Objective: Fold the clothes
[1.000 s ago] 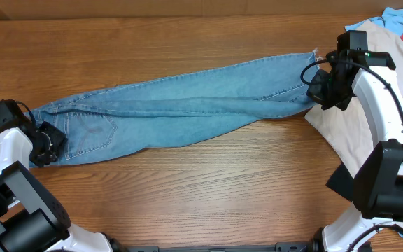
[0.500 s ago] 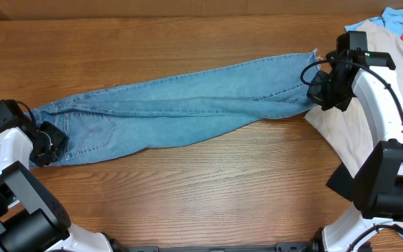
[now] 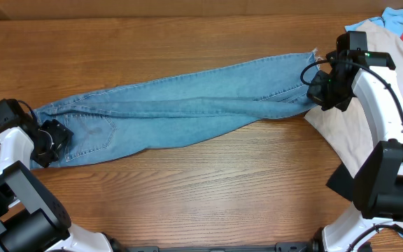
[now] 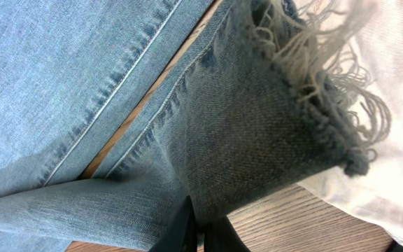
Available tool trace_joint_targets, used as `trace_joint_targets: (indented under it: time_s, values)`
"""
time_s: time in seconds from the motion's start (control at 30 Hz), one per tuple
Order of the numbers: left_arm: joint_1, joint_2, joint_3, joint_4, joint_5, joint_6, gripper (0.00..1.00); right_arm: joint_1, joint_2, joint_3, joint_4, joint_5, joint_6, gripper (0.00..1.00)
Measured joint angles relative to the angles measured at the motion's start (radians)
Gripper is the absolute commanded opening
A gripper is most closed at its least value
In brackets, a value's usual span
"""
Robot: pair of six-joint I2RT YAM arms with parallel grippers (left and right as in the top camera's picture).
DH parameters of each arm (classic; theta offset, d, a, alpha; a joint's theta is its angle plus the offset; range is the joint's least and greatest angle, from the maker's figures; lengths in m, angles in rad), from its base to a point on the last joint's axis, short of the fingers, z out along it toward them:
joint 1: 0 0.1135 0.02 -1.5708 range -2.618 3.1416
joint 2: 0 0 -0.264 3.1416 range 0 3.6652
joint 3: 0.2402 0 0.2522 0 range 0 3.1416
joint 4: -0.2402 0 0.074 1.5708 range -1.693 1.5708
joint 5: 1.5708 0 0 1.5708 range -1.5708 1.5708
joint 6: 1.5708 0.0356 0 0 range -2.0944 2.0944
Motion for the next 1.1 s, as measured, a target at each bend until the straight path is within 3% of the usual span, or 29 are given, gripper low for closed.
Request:
trace_joint_targets:
  time_s: [0.8,0.83,0.9,0.97,1.1]
  values:
    - [-0.005,0.0,-0.03,0.03,-0.043,0.0,0.65,0.0,0.0,0.01,0.008,-0.006,-0.013,0.05]
    - [-0.005,0.0,-0.035,0.035,-0.046,0.0,0.64,0.0,0.0,0.01,0.057,-0.012,-0.016,0.08]
    - [-0.005,0.0,-0.044,0.043,-0.05,0.0,0.64,0.0,0.001,0.013,0.155,-0.036,-0.024,0.27]
    - [-0.005,-0.002,-0.051,0.052,-0.053,0.0,0.64,0.0,0.005,0.016,0.263,-0.065,-0.024,0.36]
    - [-0.005,-0.004,-0.054,0.055,-0.054,0.0,0.66,0.0,0.029,0.031,0.365,-0.122,-0.029,0.38]
